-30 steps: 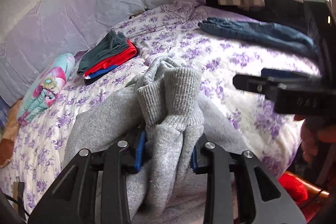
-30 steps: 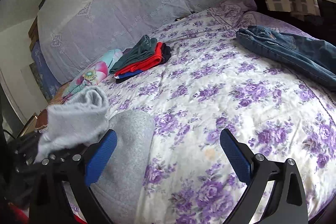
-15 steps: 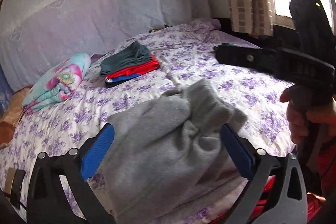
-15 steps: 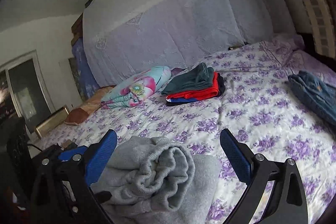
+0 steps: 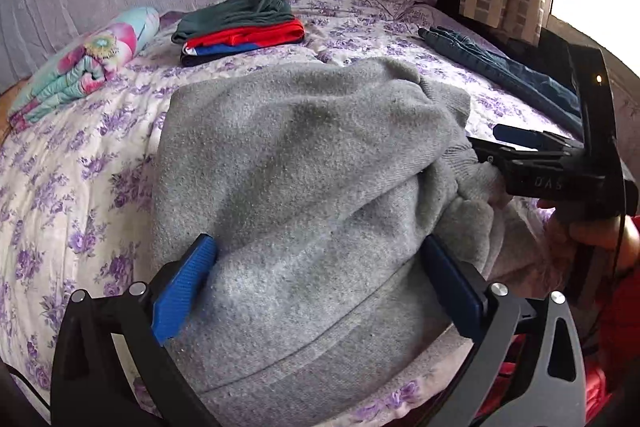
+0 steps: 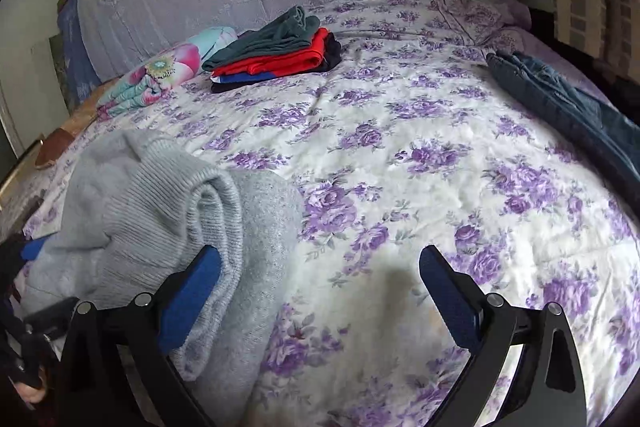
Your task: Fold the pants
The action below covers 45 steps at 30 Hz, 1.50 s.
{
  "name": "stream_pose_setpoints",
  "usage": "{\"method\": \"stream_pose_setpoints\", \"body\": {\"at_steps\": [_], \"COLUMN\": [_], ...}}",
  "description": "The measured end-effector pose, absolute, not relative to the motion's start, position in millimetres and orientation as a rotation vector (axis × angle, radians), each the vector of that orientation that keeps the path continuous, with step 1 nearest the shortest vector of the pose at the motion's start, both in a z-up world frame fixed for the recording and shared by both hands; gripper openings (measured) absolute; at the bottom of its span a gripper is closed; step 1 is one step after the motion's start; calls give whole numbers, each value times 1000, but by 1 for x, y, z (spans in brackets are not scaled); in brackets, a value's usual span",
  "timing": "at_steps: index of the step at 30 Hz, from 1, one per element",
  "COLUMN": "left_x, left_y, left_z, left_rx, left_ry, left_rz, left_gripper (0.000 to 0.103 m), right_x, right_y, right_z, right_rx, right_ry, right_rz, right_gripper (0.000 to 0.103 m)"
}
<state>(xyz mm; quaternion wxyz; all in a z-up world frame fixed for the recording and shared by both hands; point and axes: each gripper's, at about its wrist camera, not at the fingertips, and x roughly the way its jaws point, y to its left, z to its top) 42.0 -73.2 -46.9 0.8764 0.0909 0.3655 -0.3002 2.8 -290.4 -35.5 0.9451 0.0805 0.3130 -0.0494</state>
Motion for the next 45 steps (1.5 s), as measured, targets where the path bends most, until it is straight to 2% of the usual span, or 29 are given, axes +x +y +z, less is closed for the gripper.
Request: {"method": "stream_pose_setpoints", "body": {"at_steps": [4, 6, 11, 14, 17, 21, 23, 26, 29, 32, 36, 40, 45], "left_x": [48, 57, 111, 139, 154, 163, 150, 119, 97, 88, 88, 86, 88], "left_y": [-48, -41, -50, -66, -51, -28, -19, -11, -14, -20, -26, -30, -26], "left_z": [-16, 4, 8, -31, -49, -61, -51, -25, -14, -21, -39, -39, -38], "left_rx": [133, 142, 162, 192, 32, -154, -124, 54, 179, 200, 193, 208, 187], "left_ry": [718, 677, 748, 889, 987, 1086, 1030, 841, 716, 715, 741, 721, 735], "left_rz": [-592, -551, -492, -487, -555, -624, -587, -395, -229, -202, -189, -179, -182], "left_gripper": [99, 99, 99, 99, 99, 99, 99, 99, 99, 99, 99, 98, 98], "right_x": [-26, -35, -25, -2, -2, -6, -13, -22, -15, 2, 36, 32, 11], "right_y": [-272, -257, -211, -211, -234, -226, -226, -230, -225, -209, -201, -214, -219], "right_z": [18, 37, 22, -29, -43, -34, -17, 19, 42, 37, -12, -7, 10], "right_rx": [104, 75, -87, -100, 106, 60, 33, -3, -26, -77, -144, -29, -4], "right_ry": [408, 351, 435, 659, 680, 654, 608, 464, 397, 417, 610, 612, 529], "right_rz": [-76, 10, 71, 62, 132, 131, 132, 106, 123, 131, 64, 106, 101], "right_gripper": [99, 99, 99, 99, 100, 100, 100, 100, 100, 100, 100, 100, 100]}}
